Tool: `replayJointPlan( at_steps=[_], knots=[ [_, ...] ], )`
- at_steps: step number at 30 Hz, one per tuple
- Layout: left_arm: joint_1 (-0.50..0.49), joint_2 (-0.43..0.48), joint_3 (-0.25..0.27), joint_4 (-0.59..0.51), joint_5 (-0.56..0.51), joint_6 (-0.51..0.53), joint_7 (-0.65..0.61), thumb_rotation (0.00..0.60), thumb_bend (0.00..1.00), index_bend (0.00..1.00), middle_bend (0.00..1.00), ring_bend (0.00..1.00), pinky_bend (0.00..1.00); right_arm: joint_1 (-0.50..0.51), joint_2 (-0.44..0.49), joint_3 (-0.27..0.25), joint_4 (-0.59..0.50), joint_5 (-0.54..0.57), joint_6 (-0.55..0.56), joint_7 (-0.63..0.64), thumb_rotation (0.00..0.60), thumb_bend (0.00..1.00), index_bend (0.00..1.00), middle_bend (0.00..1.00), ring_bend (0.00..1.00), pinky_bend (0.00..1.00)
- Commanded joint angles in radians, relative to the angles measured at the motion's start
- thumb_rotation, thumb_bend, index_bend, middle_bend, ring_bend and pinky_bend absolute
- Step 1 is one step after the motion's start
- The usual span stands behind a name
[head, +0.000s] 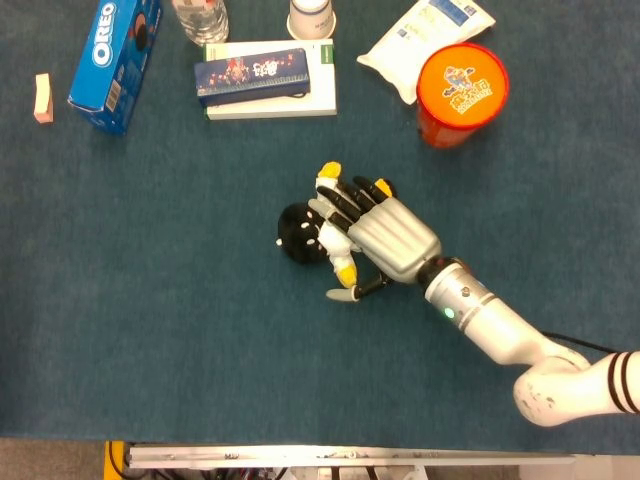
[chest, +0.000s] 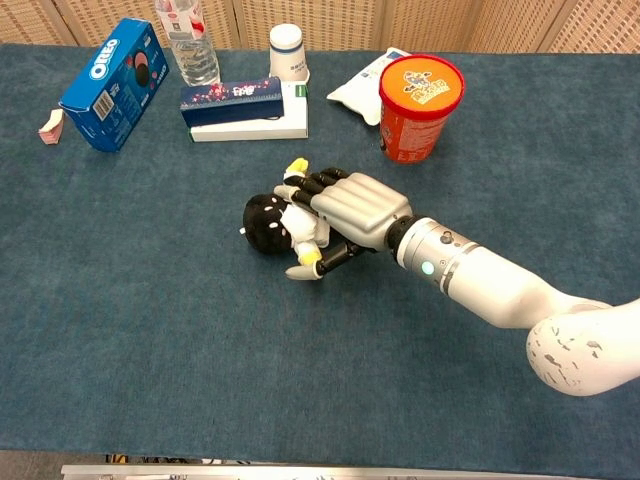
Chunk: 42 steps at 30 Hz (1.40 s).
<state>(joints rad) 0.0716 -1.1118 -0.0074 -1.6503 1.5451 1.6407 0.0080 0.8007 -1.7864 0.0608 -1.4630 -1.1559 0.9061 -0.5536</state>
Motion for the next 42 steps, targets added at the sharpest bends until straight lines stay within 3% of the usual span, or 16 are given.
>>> replayJointPlan(
  at_steps=[1, 10, 16, 25, 32, 42],
  knots=[
    [0.0, -0.001, 0.001, -0.001, 0.002, -0.001, 0.002, 0.6, 0.25, 0.0, 0.0, 0.0, 0.02, -0.005, 0.017, 0.015, -0.025, -0.015, 0.013, 0.026, 0.122, 0.0, 0.0, 0.0, 0.0, 0.0],
    [0.004, 0.001, -0.001, -0.001, -0.004, 0.002, 0.001, 0.6, 0.25, 0.0, 0.0, 0.0, 0.02, 0.025, -0.032, 0.043, 0.007, 0.022, -0.034, 0.031, 0.124, 0.0, 0.0, 0.0, 0.0, 0.0],
    [0.007, 0.001, 0.0, 0.005, -0.008, 0.0, -0.004, 0.6, 0.25, 0.0, 0.0, 0.0, 0.02, 0.025, -0.05, 0.024, 0.024, 0.032, -0.047, 0.025, 0.122, 0.0, 0.0, 0.0, 0.0, 0.0],
    [0.005, -0.006, 0.003, 0.012, -0.005, -0.008, -0.003, 0.6, 0.25, 0.0, 0.0, 0.0, 0.02, -0.013, 0.014, -0.021, -0.05, -0.007, -0.024, 0.058, 0.123, 0.0, 0.0, 0.0, 0.0, 0.0],
    [0.001, -0.008, 0.002, 0.006, 0.0, -0.012, 0.006, 0.6, 0.25, 0.0, 0.0, 0.0, 0.02, -0.018, 0.051, -0.003, -0.107, -0.056, 0.007, 0.08, 0.123, 0.0, 0.0, 0.0, 0.0, 0.0],
    [0.002, -0.005, 0.001, 0.009, -0.01, -0.017, 0.002, 0.6, 0.25, 0.0, 0.0, 0.0, 0.02, 0.025, -0.029, 0.027, -0.007, 0.008, -0.034, 0.003, 0.123, 0.0, 0.0, 0.0, 0.0, 0.0]
  ],
)
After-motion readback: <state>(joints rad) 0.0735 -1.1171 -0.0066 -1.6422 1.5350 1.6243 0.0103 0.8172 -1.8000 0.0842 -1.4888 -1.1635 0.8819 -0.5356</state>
